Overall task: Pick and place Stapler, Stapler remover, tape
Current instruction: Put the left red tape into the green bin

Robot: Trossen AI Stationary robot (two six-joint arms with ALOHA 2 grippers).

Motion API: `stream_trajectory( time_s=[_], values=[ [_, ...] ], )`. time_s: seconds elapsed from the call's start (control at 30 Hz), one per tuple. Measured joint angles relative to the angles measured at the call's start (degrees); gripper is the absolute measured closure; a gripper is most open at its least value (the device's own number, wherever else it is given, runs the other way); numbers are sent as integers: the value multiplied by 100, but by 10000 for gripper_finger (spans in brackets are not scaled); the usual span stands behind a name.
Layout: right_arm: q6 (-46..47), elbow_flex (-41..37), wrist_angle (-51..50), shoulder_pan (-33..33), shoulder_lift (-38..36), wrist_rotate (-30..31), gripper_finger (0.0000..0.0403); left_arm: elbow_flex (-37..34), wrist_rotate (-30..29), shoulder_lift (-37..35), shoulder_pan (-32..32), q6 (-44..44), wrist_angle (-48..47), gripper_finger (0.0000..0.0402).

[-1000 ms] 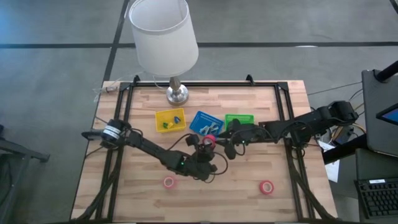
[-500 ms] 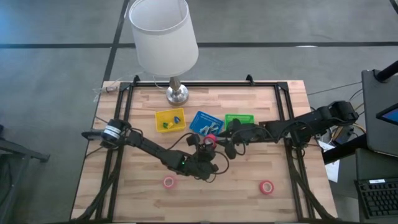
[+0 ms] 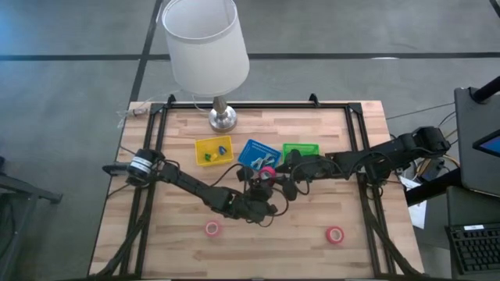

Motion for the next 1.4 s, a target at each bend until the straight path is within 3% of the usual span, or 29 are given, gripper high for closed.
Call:
stream_trajectory(
  time_s=[0.37,0.77,1.13,1.4],
  values=[
    [-276,0,2,-4,-2,15,222,10,-1,0,7,-70,-4,350],
    [-331,0,8,-2,-2,17,285,10,119,0,15,-170,0,310],
    [-342,2,-248,-32,-2,6,283,3,142,0,15,-255,5,269],
    [-306,2,-998,-262,-65,38,280,-1,269,0,15,-401,12,241]
  ],
)
